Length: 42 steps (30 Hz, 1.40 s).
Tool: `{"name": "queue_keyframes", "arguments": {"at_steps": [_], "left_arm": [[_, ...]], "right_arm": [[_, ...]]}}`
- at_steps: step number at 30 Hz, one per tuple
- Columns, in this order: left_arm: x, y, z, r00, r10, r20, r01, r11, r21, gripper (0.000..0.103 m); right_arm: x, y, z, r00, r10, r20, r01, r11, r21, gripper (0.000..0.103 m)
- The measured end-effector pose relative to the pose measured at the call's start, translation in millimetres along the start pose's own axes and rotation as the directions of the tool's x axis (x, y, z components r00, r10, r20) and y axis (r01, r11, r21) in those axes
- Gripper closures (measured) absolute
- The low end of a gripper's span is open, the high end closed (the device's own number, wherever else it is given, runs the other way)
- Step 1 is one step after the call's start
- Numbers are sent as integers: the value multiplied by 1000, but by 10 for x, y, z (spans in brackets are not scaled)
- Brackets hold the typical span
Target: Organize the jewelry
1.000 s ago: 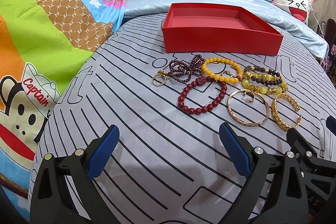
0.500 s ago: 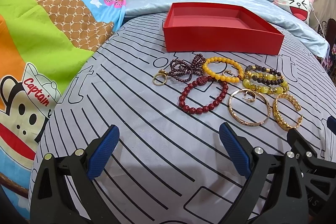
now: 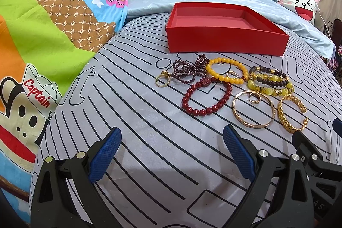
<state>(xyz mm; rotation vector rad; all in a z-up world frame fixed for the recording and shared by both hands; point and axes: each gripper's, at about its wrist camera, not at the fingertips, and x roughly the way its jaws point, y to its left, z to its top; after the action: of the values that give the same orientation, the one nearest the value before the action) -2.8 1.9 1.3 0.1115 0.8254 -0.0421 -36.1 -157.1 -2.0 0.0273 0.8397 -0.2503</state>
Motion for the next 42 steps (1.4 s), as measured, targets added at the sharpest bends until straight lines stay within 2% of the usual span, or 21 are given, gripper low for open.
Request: {"name": "queue_keyframes", "arguments": {"at_steps": [16,20,24,27,35,42], "left_arm": [[22,12,2,1000,-7,-5,7,1000,-4,12],[23,47,-5,1000,-29,-2,29,999,-24,11],[0,132,-10,998,-61,8,62,996,-66,10],[30,215,4,996,-91,-12,89,992,-92,10],[117,492,103,997,-72,-31,67,990,-126,10],[224,517,158,995,-87,-48,80,988,-129,10]], "right_arm": [[2,-8,-5,1000,2,-4,-2,1000,-1,6],[24,-12,-8,1000,11,-10,-11,1000,2,6],[64,-20,-7,999,26,-23,-26,1000,3,6],[82,-15,19,999,27,-31,-27,1000,-4,6],[214,53,167,996,62,-63,-64,998,-19,7],[317,112,247,993,87,-85,-90,995,-33,9]]}}
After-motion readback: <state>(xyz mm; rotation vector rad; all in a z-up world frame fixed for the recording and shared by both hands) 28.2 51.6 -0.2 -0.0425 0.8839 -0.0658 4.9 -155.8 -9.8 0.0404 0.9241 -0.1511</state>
